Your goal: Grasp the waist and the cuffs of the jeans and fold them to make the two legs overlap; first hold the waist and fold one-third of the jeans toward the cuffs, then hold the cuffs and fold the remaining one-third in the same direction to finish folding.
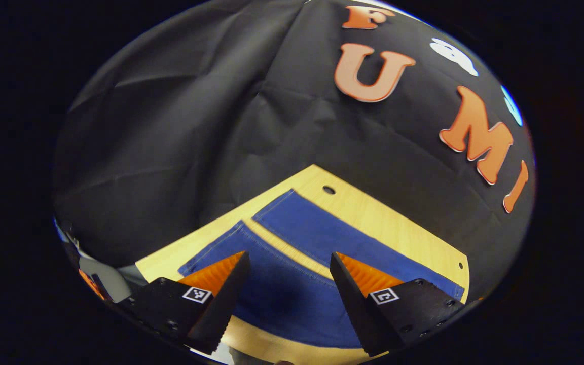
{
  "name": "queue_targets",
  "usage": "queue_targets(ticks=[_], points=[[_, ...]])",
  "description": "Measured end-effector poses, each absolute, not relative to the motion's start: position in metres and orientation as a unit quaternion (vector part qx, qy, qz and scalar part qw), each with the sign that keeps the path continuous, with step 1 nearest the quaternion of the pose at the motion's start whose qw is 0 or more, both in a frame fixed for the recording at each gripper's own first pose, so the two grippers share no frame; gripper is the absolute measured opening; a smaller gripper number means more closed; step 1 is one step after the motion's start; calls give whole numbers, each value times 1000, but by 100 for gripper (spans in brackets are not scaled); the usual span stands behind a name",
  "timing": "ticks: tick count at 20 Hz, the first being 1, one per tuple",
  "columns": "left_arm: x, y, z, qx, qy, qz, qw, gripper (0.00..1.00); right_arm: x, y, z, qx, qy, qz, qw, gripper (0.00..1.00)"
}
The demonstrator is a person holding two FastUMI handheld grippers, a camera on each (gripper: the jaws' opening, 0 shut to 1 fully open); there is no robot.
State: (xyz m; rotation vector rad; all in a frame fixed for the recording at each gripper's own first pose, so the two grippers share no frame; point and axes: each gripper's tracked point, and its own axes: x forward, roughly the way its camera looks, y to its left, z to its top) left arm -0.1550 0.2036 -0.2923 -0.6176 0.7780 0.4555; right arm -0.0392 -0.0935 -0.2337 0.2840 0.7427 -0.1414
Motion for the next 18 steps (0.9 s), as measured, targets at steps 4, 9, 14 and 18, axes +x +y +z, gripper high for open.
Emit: queue_targets(ticks=[4,9,14,18], points=[[-179,211,-330,-359,411,235,805,98,-43,-105,-263,184,398,-88,895,97],[-201,222,-365,-431,423,258,754,98,-49,-113,-284,224,430,-107,868,98],[-231,233,-389,-491,436,282,699,95,-55,-111,-309,279,464,-117,833,98],[-250,245,-404,-526,436,300,665,98,-63,-113,-324,331,482,-131,800,98]])
